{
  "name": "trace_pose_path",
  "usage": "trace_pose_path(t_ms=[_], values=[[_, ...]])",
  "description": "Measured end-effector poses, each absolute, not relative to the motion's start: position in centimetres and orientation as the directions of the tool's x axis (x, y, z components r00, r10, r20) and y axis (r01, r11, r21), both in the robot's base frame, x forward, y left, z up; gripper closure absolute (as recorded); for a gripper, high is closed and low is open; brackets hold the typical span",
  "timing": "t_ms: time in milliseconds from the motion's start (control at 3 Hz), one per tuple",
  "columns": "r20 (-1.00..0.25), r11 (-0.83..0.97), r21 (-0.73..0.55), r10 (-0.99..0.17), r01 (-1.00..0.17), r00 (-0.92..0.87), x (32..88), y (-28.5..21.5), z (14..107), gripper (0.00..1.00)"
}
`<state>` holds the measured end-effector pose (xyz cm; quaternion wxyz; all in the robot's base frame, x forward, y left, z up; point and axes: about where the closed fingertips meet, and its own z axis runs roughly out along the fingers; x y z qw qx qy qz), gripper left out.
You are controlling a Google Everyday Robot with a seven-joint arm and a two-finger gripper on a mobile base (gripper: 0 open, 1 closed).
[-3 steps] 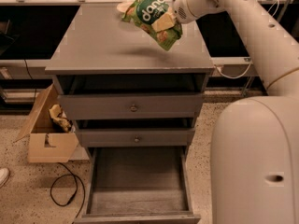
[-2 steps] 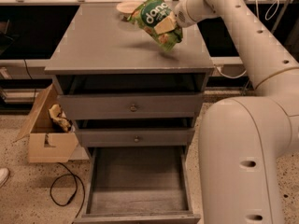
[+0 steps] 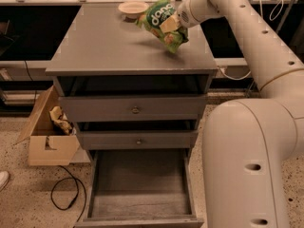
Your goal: Pick green rice chip bag from bottom drawer and place on counter
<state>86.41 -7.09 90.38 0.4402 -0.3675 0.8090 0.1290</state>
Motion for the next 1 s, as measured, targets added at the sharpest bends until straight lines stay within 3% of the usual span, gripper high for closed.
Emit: trace_pose_path(t_ms=[333, 1000], values=[[-0.807, 0.697, -0.115, -0.481, -0.708, -0.342, 86.4, -7.1, 90.4, 0.00], [-0.908, 0.763, -0.157, -0.361, -0.627, -0.211, 80.5, -13.3, 101.0, 0.00]])
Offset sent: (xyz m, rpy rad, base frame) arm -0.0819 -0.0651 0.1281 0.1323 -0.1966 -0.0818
